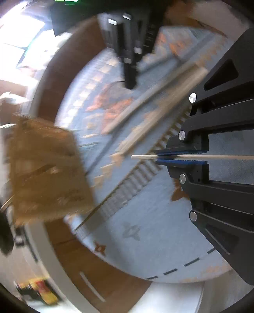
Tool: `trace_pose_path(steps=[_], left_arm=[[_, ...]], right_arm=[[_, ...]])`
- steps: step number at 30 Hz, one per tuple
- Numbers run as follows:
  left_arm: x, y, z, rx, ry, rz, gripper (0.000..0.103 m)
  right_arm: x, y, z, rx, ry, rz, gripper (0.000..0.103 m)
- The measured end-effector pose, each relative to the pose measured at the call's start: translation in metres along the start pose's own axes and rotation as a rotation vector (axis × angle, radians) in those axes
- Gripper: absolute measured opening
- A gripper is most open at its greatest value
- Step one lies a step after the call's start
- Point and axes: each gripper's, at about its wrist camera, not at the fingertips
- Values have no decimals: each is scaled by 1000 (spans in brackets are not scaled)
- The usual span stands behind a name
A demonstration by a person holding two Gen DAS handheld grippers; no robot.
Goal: Organize utensils
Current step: 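Lift the chopstick and clear spoon and carry them over the caddy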
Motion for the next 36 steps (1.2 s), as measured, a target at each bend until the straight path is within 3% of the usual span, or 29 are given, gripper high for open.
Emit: trace_pose_path(steps=[2, 5, 8, 12, 16, 20, 26, 28, 31, 36], left_arm=[[0, 4, -19, 47, -100, -38, 2], [-3, 9, -41, 87, -212, -82, 2], [-7, 5, -63, 104, -336, -101, 2], [-21, 3, -87, 96, -477, -117, 2], [-28, 5, -104, 97, -545, -129, 2], [-40, 13, -130, 94, -660, -145, 2], [-77, 30, -162, 150, -875, -200, 2], [-87, 31, -166, 120, -971, -221, 2], [-105, 34, -158, 104, -1040, -251, 2], [-125, 31, -131, 12, -1111, -253, 2]], right_arm=[[5, 1, -17, -58, -78, -26, 2], [12, 6, -41, -80, -199, -59, 2], [14, 10, -68, -144, -335, -86, 2], [5, 13, -101, -163, -495, -107, 2], [-5, 5, -115, -184, -567, -92, 2], [-15, -4, -136, -193, -641, -76, 2], [-40, -8, -172, -176, -749, -49, 2], [-53, -9, -178, -150, -780, -35, 2], [-72, -9, -179, -111, -813, -22, 2], [-101, -9, -162, -25, -831, -22, 2]])
Point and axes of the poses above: each gripper's, at about its wrist camera, not at the fingertips, and z roughly the way its jaws point, y to its left, x to its underside, and after that the axes turned 12 degrees about y, right-handed
